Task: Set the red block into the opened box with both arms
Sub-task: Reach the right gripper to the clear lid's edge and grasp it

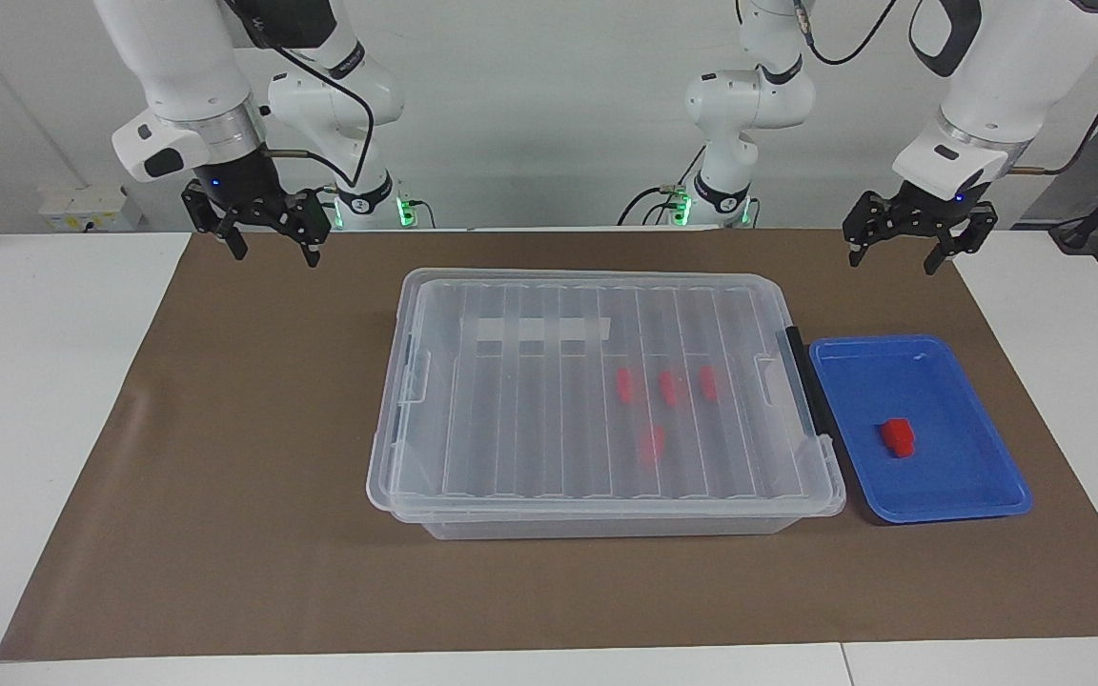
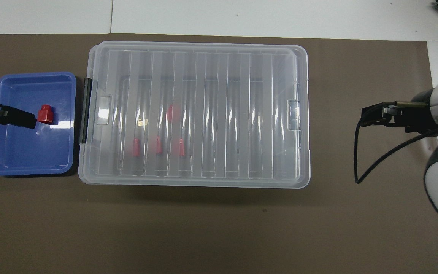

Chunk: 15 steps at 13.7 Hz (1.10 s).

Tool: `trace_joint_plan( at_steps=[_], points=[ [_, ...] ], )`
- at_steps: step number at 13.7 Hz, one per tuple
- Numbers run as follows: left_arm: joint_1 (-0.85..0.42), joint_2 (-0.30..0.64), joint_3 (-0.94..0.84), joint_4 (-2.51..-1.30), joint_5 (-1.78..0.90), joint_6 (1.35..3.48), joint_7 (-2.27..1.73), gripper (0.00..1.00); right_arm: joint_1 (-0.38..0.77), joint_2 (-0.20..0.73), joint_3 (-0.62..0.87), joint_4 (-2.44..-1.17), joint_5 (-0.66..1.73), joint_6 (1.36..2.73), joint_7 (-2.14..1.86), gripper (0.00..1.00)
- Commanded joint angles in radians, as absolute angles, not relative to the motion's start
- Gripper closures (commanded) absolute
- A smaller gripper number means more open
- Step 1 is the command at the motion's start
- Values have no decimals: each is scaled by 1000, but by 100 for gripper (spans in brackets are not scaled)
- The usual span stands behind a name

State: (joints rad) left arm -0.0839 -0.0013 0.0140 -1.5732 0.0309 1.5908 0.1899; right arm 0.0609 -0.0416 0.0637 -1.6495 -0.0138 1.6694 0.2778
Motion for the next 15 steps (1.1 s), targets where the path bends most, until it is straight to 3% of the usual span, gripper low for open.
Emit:
trace_joint_plan(
  at_steps=[1,11,15],
  points=[
    [-77,-26,12,-1598,21,1588,183,0,57,-46,96,-1729,-21,1782,327,1],
    [-75,-26,14,-1598,21,1589,183,0,66,139,175,-1746,-28,1991,442,2],
    [-58,-26,21,-1598,26,1598,184,0,71,150,175,-1778,-28,2000,434,2]
  ],
)
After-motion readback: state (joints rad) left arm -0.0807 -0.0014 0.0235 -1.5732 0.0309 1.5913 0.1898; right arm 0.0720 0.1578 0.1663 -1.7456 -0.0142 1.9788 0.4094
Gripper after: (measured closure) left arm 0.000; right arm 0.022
